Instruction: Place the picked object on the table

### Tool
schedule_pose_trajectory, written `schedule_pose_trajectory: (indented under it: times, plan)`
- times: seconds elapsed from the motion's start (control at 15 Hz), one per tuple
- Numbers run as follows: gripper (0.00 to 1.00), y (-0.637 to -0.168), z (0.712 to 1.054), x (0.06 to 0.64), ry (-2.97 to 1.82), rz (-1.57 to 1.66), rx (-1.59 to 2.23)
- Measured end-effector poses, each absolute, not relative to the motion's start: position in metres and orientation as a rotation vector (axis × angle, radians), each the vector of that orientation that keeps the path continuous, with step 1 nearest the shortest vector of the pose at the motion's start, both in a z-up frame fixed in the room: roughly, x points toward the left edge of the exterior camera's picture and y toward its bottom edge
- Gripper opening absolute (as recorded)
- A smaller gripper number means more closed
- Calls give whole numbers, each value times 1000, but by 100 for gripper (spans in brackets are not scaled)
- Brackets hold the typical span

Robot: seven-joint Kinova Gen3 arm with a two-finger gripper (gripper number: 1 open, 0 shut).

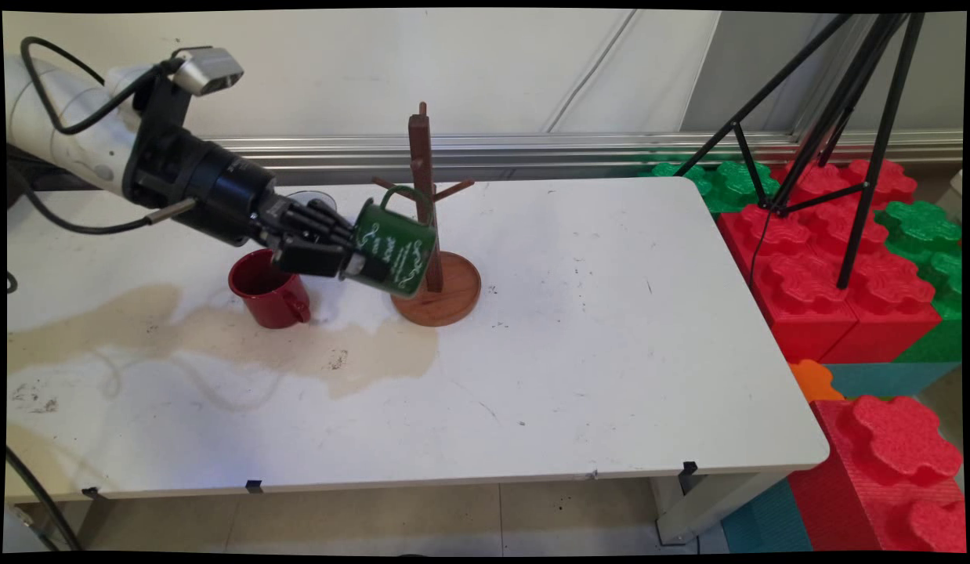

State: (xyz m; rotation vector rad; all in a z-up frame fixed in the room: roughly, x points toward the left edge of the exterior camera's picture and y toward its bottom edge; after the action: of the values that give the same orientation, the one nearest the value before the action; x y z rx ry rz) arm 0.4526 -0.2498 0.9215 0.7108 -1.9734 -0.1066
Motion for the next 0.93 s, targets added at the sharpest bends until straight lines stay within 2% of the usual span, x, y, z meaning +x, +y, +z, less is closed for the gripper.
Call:
schedule_pose_trajectory:
  times: [0.93]
  plan:
    - [0, -217, 914, 490, -2285, -39, 690]
